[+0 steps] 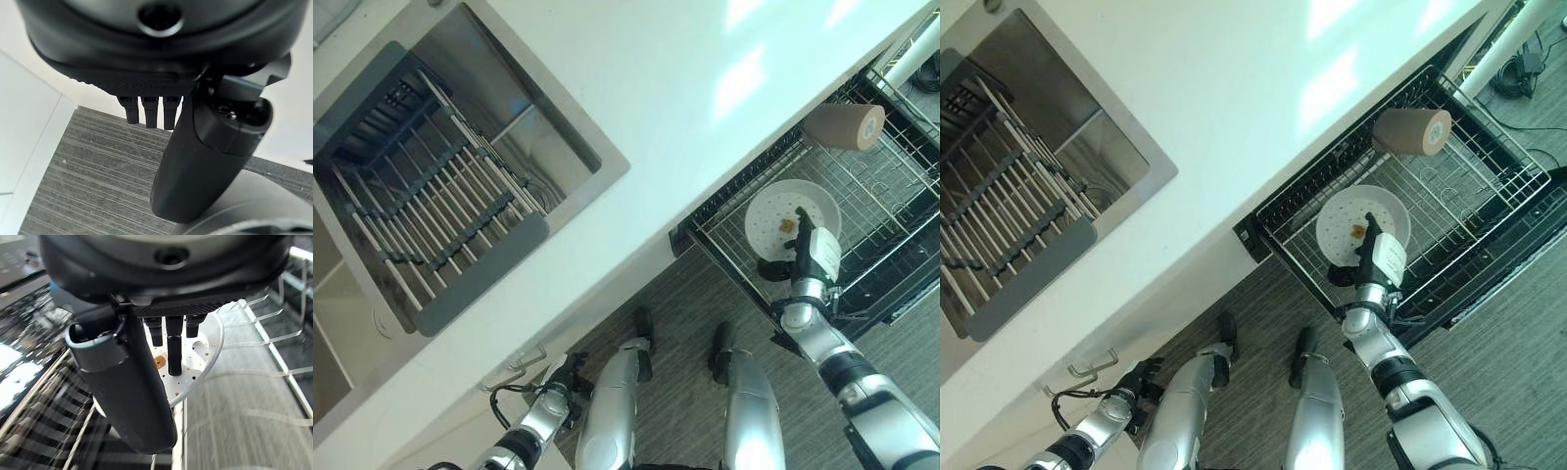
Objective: Place the dishes in the dishwasher.
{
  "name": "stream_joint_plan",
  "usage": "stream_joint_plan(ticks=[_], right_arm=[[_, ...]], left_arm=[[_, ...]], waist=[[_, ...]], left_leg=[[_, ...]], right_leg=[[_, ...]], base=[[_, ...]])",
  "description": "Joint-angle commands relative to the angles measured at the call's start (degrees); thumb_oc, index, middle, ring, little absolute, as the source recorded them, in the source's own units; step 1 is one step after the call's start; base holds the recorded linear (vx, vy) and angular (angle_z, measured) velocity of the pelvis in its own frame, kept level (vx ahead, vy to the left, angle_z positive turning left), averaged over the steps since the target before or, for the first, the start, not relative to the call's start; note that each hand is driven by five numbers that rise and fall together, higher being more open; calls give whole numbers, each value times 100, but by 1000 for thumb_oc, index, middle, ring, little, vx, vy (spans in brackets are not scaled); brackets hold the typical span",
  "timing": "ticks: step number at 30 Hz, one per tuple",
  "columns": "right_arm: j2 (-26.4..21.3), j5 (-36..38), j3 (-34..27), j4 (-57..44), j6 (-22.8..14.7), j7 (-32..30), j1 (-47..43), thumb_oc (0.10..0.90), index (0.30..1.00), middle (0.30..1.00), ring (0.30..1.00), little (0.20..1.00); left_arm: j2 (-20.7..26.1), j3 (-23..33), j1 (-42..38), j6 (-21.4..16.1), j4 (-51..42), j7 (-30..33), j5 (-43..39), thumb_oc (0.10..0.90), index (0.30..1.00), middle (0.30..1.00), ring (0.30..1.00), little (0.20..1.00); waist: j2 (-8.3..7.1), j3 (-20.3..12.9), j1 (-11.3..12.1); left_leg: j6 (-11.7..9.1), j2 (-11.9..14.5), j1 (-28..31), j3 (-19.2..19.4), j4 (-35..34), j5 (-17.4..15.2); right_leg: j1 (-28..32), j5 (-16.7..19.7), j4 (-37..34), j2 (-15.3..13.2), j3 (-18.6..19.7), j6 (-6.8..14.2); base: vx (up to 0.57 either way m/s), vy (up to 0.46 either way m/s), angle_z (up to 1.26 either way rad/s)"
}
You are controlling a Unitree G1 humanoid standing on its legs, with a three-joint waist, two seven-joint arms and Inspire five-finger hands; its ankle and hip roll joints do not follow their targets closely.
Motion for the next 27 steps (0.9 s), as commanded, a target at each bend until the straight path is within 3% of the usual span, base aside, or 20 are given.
stream_joint_plan(ticks=[1, 5, 11, 17, 18, 23, 24, 25, 27], right_arm=[[257, 2, 167, -367, -143, -34, 395, 800, 900, 900, 900, 900], [106, -60, -179, -1286, -278, -486, 912, 800, 900, 900, 900, 900], [-77, -429, -707, -2635, -940, -1213, 1610, 800, 900, 900, 900, 900], [-83, -308, -1176, -3349, -1584, -1725, 2125, 800, 900, 900, 900, 900], [-53, -453, -1555, -3720, -1996, -2316, 2359, 800, 900, 900, 900, 900], [-3, -350, -2227, -3774, -2111, -3533, 2599, 800, 900, 900, 900, 900], [-3, -350, -2227, -3774, -2111, -3533, 2599, 800, 900, 900, 900, 900], [13, -397, -2781, -3478, -2322, -4262, 2737, 800, 900, 900, 900, 900], [75, -39, -3237, -2931, -2046, -4363, 2879, 800, 900, 900, 900, 900]], left_arm=[[-25, 106, 243, 0, -218, -24, -52, 800, 900, 900, 900, 900], [-92, 303, 461, 14, -171, 2, 73, 800, 900, 900, 900, 900], [-270, 571, 684, 43, 3, 68, 138, 800, 900, 900, 900, 900], [-466, 760, 1007, -134, 395, 21, 130, 800, 900, 900, 900, 900], [-553, 834, 1194, -244, 595, 18, 171, 800, 900, 900, 900, 900], [-591, 934, 1377, -323, 817, -35, 80, 800, 900, 900, 900, 900], [-591, 934, 1377, -323, 817, -35, 80, 800, 900, 900, 900, 900], [-591, 935, 1447, -376, 986, -112, 71, 800, 900, 900, 900, 900], [-601, 903, 1495, -341, 1095, -153, 82, 800, 900, 900, 900, 900]], waist=[[-81, -54, -42], [-149, -54, -195], [-254, -59, -450], [-334, -479, -602], [-391, -696, -648], [-451, -938, -718], [-451, -938, -718], [-475, -1088, -760], [-486, -1218, -784]], left_leg=[[3, -59, 485, -259, -146, -466], [-49, 81, 801, -181, -146, -546], [-181, 325, 1359, -50, -146, -704], [-321, 496, 1632, 38, -146, -810], [-346, 565, 1748, 101, -146, -833], [-327, 607, 1972, 189, -146, -924], [-327, 607, 1972, 189, -146, -924], [-341, 609, 2056, 211, -146, -951], [-341, 600, 2136, 205, -146, -978]], right_leg=[[412, -367, 185, 187, 62, 73], [807, -330, -99, 258, 77, 128], [1646, -214, -777, 385, 70, 213], [2227, -266, -1183, 490, 66, 193], [2383, -349, -1183, 492, 59, 159], [2527, -433, -1183, 500, 92, 127], [2527, -433, -1183, 500, 92, 127], [2589, -462, -1183, 507, 96, 134], [2670, -493, -1183, 514, 89, 123]], base=[[17, -18, -5], [18, 0, -2], [42, -3, -14], [112, -26, -12], [160, -52, -8], [103, -35, -10], [115, -40, -16], [185, -54, -12], [174, -51, 0]])
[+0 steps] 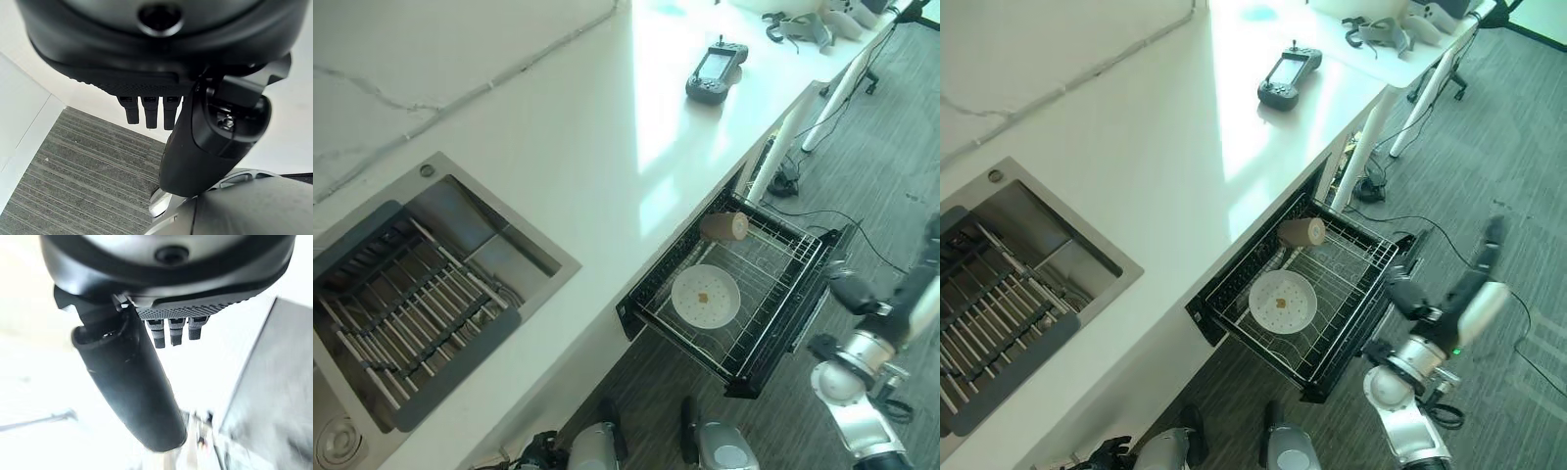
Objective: Place the dishes in the dishwasher.
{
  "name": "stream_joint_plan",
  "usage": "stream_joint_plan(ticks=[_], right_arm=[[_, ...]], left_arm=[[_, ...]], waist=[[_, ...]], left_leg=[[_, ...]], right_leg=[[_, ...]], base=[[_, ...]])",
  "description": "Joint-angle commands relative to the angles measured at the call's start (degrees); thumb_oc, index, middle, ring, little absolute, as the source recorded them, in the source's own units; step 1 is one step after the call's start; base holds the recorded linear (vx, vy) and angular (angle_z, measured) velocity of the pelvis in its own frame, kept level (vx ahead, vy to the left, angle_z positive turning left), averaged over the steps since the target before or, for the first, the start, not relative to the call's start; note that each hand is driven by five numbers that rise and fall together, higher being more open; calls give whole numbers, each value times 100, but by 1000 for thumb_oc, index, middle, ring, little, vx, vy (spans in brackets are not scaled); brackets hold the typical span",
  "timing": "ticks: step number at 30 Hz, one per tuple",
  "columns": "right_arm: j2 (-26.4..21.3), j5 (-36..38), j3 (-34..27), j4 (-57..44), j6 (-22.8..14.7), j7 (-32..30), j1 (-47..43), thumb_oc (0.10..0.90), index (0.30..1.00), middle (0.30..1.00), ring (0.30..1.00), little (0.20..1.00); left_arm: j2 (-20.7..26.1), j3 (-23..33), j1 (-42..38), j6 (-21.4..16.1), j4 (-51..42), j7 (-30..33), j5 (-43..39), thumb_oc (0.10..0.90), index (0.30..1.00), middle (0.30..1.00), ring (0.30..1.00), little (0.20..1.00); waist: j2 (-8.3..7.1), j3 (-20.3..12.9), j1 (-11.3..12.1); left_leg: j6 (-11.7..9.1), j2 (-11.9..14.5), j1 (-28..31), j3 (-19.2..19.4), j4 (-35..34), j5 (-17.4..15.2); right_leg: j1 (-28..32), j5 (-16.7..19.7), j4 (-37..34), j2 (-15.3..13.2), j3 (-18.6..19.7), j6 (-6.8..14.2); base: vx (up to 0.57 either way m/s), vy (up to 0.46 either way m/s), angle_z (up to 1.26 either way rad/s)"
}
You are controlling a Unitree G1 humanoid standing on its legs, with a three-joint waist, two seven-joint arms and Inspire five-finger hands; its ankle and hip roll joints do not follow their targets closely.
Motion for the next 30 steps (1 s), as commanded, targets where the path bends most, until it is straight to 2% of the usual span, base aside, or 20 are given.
stream_joint_plan(ticks=[1, 5, 8, 12, 14, 16, 18, 21, 24, 30], right_arm=[[-301, 68, -641, 62, -71, -942, -163, 800, 900, 900, 900, 900], [-289, 491, -1038, 1342, 133, -905, 16, 800, 900, 900, 900, 900], [-261, 797, -1184, 2330, 35, -785, 59, 800, 900, 900, 900, 900], [-194, 874, -975, 3279, 252, -666, 21, 800, 900, 900, 900, 900], [-173, 869, -824, 3588, 182, -558, -61, 800, 900, 900, 900, 900], [-176, 671, -579, 3816, 97, -449, -199, 800, 900, 900, 900, 900], [-301, -1, -88, 3848, 245, -64, -492, 800, 900, 900, 900, 900], [-399, -560, 369, 3934, 251, 226, -737, 800, 900, 900, 900, 900], [-558, -1208, 1059, 4037, 177, 547, -1127, 800, 900, 900, 900, 900], [-730, -1627, 1952, 3995, 138, 695, -1891, 800, 900, 900, 900, 900]], left_arm=[[-185, -151, 188, -133, -91, -166, 27, 800, 900, 900, 900, 900], [-174, -223, 209, -278, 129, -186, -69, 800, 900, 900, 900, 900], [-132, -259, 154, -342, 228, -200, -192, 800, 900, 900, 900, 900], [-120, -307, 32, -305, 210, -222, -403, 800, 900, 900, 900, 900], [-136, -347, 8, -308, 185, -219, -488, 800, 900, 900, 900, 900], [-155, -373, 13, -329, 147, -182, -576, 800, 900, 900, 900, 900], [-163, -335, -5, -368, 34, -99, -802, 800, 900, 900, 900, 900], [-180, -277, -25, -454, 49, -75, -961, 800, 900, 900, 900, 900], [-140, -163, -38, -567, 31, -90, -1044, 800, 900, 900, 900, 900], [25, -39, -53, -647, 30, -231, -1247, 800, 900, 900, 900, 900]], waist=[[84, -169, -46], [118, -253, -35], [167, -216, -8], [278, -51, 50], [316, 47, 93], [369, 166, 178], [476, 395, 309], [547, 541, 403], [635, 727, 594], [697, 950, 902]], left_leg=[[-8, 195, -105, -200, 461, -616], [3, 187, -9, -227, 461, -649], [1, 171, -9, -283, 461, -633], [44, 69, -28, -411, 461, -613], [62, -2, -57, -463, 461, -590], [75, -71, -112, -526, 461, -555], [71, -155, -347, -593, 461, -473], [40, -183, -552, -638, 461, -356], [11, -223, -836, -733, 461, -171], [-37, -280, -1244, -860, 461, 73]], right_leg=[[135, -872, 669, -137, -91, 92], [261, -923, 669, -129, -146, 36], [311, -927, 669, -125, -213, -7], [299, -928, 734, -142, -287, -85], [210, -997, 929, -193, -308, -122], [108, -1113, 1195, -256, -359, -172], [-151, -1301, 1574, -357, -416, -217], [-368, -1400, 1850, -424, -457, -254], [-679, -1506, 2250, -505, -523, -286], [-1078, -1654, 2732, -606, -589, -331]], base=[[104, -30, 2], [114, -36, 0], [64, -29, 6], [21, -8, 13], [-20, 7, 23], [-28, 3, 23], [-125, 24, 33], [-124, 19, 28], [-140, -5, 26], [-104, 2, 18]])
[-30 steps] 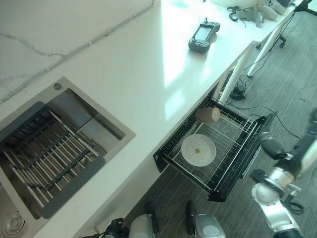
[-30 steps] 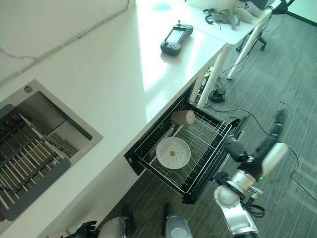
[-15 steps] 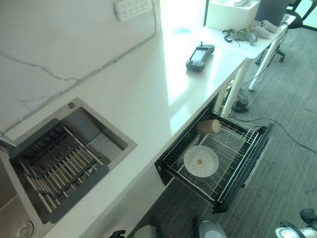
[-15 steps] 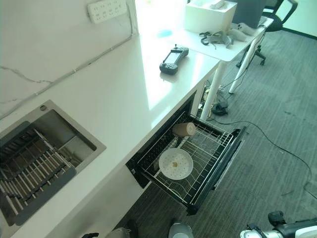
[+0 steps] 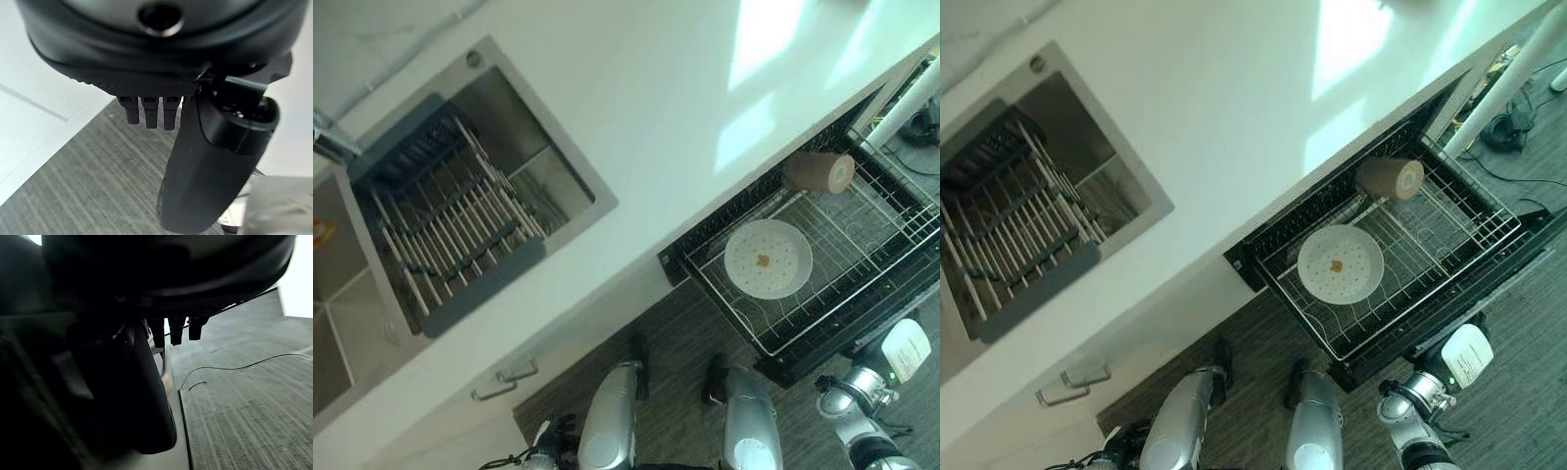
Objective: Place the dishes in the dishwasher.
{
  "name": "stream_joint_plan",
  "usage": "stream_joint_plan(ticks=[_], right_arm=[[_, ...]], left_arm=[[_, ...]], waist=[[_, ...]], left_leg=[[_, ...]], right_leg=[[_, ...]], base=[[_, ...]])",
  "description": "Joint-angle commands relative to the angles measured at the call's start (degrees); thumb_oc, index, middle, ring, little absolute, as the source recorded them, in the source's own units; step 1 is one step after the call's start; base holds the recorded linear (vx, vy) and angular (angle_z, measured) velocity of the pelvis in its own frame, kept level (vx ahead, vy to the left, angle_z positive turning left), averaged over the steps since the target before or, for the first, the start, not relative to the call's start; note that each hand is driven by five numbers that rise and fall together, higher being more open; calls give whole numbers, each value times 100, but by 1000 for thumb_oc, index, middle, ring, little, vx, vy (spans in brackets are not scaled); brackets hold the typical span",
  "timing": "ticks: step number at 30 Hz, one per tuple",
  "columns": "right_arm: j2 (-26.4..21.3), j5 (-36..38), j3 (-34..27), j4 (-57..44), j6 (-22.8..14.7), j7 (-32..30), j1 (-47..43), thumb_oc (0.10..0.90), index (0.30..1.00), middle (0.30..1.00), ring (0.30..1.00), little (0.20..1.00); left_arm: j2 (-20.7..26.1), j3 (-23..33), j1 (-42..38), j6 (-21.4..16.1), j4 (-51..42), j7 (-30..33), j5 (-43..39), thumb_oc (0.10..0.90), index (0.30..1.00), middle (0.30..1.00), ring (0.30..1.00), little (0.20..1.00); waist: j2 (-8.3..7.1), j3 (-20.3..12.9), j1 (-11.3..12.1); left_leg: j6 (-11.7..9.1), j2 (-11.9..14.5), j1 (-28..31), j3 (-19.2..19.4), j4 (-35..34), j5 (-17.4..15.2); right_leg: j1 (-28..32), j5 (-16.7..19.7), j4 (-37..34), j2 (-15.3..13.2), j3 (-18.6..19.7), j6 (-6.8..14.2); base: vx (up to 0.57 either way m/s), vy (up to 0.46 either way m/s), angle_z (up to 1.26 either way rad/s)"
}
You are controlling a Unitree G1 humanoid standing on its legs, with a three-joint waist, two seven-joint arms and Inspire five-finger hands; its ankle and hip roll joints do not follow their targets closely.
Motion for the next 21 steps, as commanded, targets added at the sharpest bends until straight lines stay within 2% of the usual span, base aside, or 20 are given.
stream_joint_plan(ticks=[1, 8, 13, 16, 18, 21], right_arm=[[-422, -884, 528, -375, -396, 102, -525, 800, 900, 900, 900, 900], [-640, -1158, 962, -491, -545, 94, -1436, 800, 900, 900, 900, 900], [-867, -1247, 981, -773, -855, 202, -1982, 800, 900, 900, 900, 900], [-1015, -1125, 1164, -748, -863, 606, -2609, 800, 900, 900, 900, 900], [-1047, -993, 1491, -478, -718, 1022, -3499, 800, 900, 900, 900, 900], [-1051, -988, 1732, -257, -556, 1243, -4113, 800, 900, 900, 900, 900]], left_arm=[[186, 116, 191, -24, -64, -31, -302, 800, 900, 900, 900, 900], [349, 197, 162, 19, -61, -168, -307, 800, 900, 900, 900, 900], [434, 291, 215, 11, -28, -245, -253, 800, 900, 900, 900, 900], [494, 328, 197, -29, -88, -384, -339, 800, 900, 900, 900, 900], [552, 296, 163, -155, -227, -576, -424, 800, 900, 900, 900, 900], [605, 230, 142, -275, -387, -735, -436, 800, 900, 900, 900, 900]], waist=[[34, -138, 249], [53, -87, 523], [28, -87, 723], [51, -87, 950], [131, -87, 1245], [205, -87, 1449]], left_leg=[[52, 85, 132, 13, -163, -161], [37, 39, -227, -57, -163, 17], [58, 11, -354, -109, -163, 68], [73, -29, -470, -180, -163, 113], [97, -94, -629, -288, -163, 163], [127, -145, -720, -348, -163, 178]], right_leg=[[453, -511, 296, 95, 130, -10], [141, -577, 594, -12, 36, -28], [90, -578, 669, -75, -52, -5], [73, -574, 694, -122, -162, 2], [50, -553, 736, -206, -341, 17], [80, -540, 731, -261, -483, 37]], base=[[-97, 29, 6], [-63, 49, 10], [-12, 84, 22], [4, 91, 18], [22, 104, 10], [22, 61, 23]])
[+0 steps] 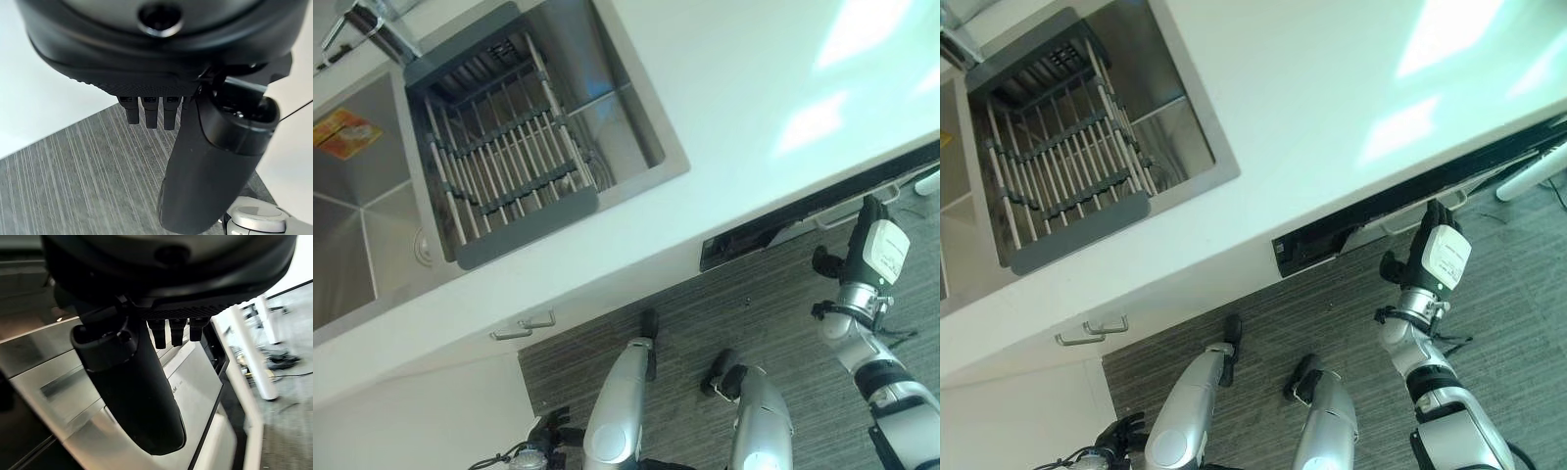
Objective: Place the dishes in the dishwasher.
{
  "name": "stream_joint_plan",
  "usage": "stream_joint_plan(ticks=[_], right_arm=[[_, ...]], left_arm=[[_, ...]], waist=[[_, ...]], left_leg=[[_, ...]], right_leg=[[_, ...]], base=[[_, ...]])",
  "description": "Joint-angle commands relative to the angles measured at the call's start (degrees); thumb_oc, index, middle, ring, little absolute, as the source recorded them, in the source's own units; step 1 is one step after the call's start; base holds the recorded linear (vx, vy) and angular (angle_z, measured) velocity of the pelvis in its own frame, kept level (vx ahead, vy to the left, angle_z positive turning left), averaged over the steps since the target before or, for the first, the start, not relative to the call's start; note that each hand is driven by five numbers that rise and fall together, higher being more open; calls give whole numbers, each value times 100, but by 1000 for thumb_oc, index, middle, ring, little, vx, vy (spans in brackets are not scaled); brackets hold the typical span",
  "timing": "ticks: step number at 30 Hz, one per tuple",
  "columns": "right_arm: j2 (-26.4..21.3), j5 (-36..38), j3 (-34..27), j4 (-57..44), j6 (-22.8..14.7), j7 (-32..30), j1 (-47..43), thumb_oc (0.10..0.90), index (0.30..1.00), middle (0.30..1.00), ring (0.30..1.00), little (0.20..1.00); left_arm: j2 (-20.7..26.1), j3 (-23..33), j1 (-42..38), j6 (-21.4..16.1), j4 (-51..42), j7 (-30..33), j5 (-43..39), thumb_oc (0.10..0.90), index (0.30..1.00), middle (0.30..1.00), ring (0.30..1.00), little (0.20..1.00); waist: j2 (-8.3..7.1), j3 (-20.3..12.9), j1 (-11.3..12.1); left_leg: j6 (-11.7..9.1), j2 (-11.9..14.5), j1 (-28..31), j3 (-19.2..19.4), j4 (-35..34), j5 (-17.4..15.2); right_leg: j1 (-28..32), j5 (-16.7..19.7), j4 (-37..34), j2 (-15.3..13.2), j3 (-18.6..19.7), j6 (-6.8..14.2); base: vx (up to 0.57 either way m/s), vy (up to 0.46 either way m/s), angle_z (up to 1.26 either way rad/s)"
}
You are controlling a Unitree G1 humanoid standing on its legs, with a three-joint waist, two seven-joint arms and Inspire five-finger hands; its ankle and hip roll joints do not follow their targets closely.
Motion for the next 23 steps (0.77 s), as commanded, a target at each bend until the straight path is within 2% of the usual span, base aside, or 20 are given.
stream_joint_plan(ticks=[1, 3, 4, 5, 6, 9, 13, 16, 18, 20, 21, 23], right_arm=[[-543, -975, 970, -799, -945, 282, -1701, 800, 900, 900, 900, 900], [-543, -975, 970, -799, -945, 282, -1701, 800, 900, 900, 900, 900], [-543, -872, 1175, -654, -719, 422, -2241, 800, 900, 900, 900, 900], [-538, -852, 1290, -543, -621, 495, -2638, 800, 900, 900, 900, 900], [-525, -830, 1318, -476, -583, 513, -2799, 800, 900, 900, 900, 900], [-460, -798, 1242, -526, -471, 687, -3022, 800, 900, 900, 900, 900], [-338, -446, 1133, -661, -278, 787, -2699, 800, 900, 900, 900, 900], [-32, -413, 652, -959, -367, 758, -1542, 800, 900, 900, 900, 900], [388, -374, 537, -1196, -377, 514, -278, 800, 900, 900, 900, 900], [497, -387, 495, -1270, -446, 416, 230, 800, 900, 900, 900, 900], [569, -454, 377, -1342, -599, 351, 1042, 800, 900, 900, 900, 900], [522, -421, 196, -1353, -795, 430, 1817, 800, 900, 900, 900, 900]], left_arm=[[453, -276, 185, -74, -357, -210, -221, 800, 900, 900, 900, 900], [453, -276, 185, -74, -357, -210, -221, 800, 900, 900, 900, 900], [514, -361, 188, -123, -616, -586, -469, 800, 900, 900, 900, 900], [558, -380, 209, -160, -894, -1031, -735, 800, 900, 900, 900, 900], [587, -394, 222, -183, -1050, -1210, -902, 800, 900, 900, 900, 900], [676, -384, 232, -123, -1501, -1645, -1442, 800, 900, 900, 900, 900], [604, -285, 260, -212, -1616, -1781, -1715, 800, 900, 900, 900, 900], [496, -11, 317, -426, -1591, -1556, -1631, 800, 900, 900, 900, 900], [422, 234, 318, -943, -1377, -1040, -1066, 800, 900, 900, 900, 900], [421, 341, 326, -1119, -1303, -890, -795, 800, 900, 900, 900, 900], [429, 443, 402, -1262, -1226, -731, -572, 800, 900, 900, 900, 900], [463, 546, 474, -1286, -1180, -566, -325, 800, 900, 900, 900, 900]], waist=[[187, -94, 430], [187, -94, 430], [238, -94, 651], [278, -94, 776], [295, -94, 840], [279, -94, 944], [269, -94, 923], [229, -94, 730], [169, -94, 446], [135, -101, 309], [93, -203, 122], [39, -314, -101]], left_leg=[[138, -8, 1, 57, -343, -33], [138, -8, 0, 57, -343, -33], [177, -62, -71, 26, -343, -39], [216, -115, -119, -25, -343, -54], [232, -137, -132, -46, -343, -65], [274, -204, -108, -91, -343, -131], [261, -211, 48, -130, -343, -189], [224, -136, 311, -95, -343, -263], [130, 36, 564, 4, -343, -314], [84, 121, 635, 74, -343, -321], [26, 264, 703, 190, -343, -342], [-16, 402, 804, 310, -343, -387]], right_leg=[[390, -389, 412, 48, 175, 89], [390, -389, 412, 48, 174, 89], [455, -365, 376, -1, 25, 110], [522, -326, 317, -44, -110, 141], [558, -309, 295, -60, -169, 159], [767, -209, 60, -39, -293, 241], [1026, -144, -241, 20, -329, 293], [1315, -83, -559, 102, -261, 333], [1636, 1, -926, 234, -165, 375], [1737, 45, -1081, 296, -107, 393], [1843, 122, -1319, 390, -28, 420], [1950, 205, -1580, 478, 70, 453]], base=[[11, 24, 33], [14, 12, 17], [56, 48, 6], [69, 53, -18], [46, 36, -19], [31, 5, 21], [33, 8, 17], [55, 24, 9], [96, 0, 34], [74, 2, 33], [83, 11, 11], [74, 12, 5]])
